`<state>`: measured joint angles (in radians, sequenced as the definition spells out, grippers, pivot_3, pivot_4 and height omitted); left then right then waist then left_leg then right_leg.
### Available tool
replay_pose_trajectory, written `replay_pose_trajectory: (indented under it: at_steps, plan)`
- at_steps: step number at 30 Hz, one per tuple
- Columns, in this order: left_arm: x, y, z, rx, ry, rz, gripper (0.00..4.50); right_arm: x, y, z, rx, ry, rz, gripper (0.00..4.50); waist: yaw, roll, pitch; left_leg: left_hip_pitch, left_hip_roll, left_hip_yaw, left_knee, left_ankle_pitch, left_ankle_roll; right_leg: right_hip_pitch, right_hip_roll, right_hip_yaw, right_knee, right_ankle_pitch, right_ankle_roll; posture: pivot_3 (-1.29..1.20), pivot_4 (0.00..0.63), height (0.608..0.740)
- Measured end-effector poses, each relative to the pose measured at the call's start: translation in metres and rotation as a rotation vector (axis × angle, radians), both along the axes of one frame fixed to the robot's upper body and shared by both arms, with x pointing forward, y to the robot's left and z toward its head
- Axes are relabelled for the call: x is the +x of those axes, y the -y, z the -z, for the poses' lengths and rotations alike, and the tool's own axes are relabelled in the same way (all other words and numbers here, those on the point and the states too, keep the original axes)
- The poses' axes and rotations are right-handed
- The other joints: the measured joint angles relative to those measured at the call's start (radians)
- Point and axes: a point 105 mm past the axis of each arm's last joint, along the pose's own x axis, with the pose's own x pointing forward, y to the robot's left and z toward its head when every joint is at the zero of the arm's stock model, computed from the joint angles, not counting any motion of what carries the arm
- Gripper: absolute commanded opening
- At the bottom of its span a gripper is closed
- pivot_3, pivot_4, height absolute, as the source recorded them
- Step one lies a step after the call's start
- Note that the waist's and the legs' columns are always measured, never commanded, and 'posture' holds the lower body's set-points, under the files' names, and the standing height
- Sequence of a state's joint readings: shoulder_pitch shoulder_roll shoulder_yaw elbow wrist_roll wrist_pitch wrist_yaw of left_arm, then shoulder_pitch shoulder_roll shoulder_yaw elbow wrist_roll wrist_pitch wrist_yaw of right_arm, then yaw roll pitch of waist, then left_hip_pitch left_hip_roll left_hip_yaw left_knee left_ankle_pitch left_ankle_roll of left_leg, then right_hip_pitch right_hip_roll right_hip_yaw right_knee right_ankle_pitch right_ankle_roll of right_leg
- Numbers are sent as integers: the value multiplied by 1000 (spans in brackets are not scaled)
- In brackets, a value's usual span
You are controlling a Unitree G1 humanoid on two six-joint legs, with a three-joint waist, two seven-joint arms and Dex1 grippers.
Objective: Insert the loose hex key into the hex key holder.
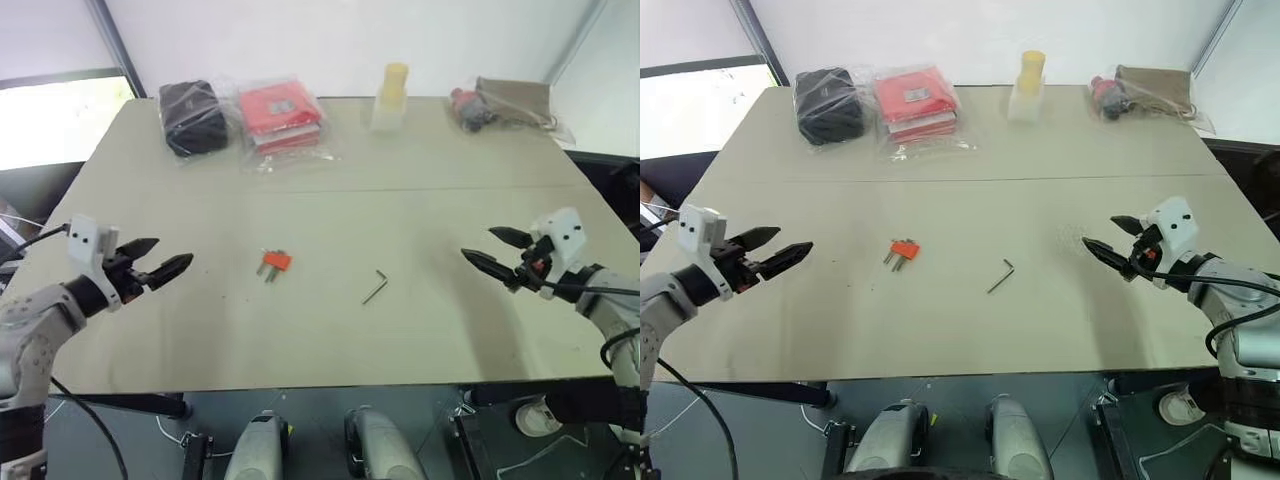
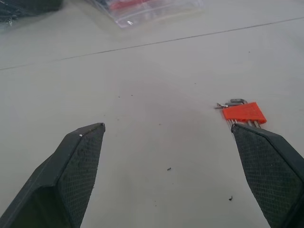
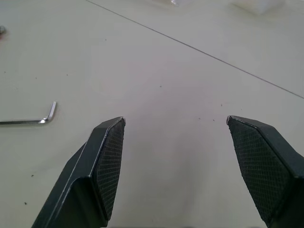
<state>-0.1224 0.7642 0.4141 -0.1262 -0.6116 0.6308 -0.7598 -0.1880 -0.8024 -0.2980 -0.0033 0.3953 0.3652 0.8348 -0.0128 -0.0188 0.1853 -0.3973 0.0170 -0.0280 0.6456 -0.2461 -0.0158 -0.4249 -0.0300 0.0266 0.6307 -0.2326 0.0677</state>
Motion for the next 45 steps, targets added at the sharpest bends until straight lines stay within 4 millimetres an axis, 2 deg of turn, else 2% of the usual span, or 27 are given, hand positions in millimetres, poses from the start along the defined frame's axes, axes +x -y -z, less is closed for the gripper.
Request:
replay_pose_trajectory:
  at_steps: [12,21,28,32,35,37,39,45]
  plan:
    - [10,1,-1,13,-6,38,4447,4,-3,4,-3,6,31,3555,0,0,0,0,0,0,0,0,0,0,0,0,0,0,0,0,150,740]
    - [15,3,-6,11,12,59,4447,6,-11,-4,0,33,13,3555,1,0,0,0,0,0,0,0,0,0,0,0,0,0,0,0,150,740]
    - [24,8,-4,87,20,107,4447,11,-14,-11,-4,52,1,3555,0,0,0,0,0,0,0,0,0,0,0,0,0,0,0,0,150,740]
    - [33,27,-12,145,45,229,4447,22,-56,-8,14,48,-134,3555,-2,0,0,0,0,0,0,0,0,0,1,0,1,0,1,0,150,740]
    - [36,52,-22,200,63,405,4447,34,-125,3,69,21,-331,3555,-10,0,0,0,0,0,0,0,0,-1,2,0,1,2,3,0,150,740]
    - [34,69,-27,217,62,516,4447,33,-172,10,87,12,-475,3555,-8,1,1,-1,0,0,0,0,0,-2,2,0,2,2,3,0,150,740]
    - [30,73,-25,220,43,564,4447,31,-193,19,53,5,-549,3555,-4,1,1,-3,0,0,0,0,1,-3,2,0,2,2,4,0,150,740]
    - [18,74,-23,243,-7,616,4447,34,-227,55,-18,-52,-626,3555,-3,1,1,-9,-1,0,3,0,0,-8,0,0,2,2,4,0,150,740]
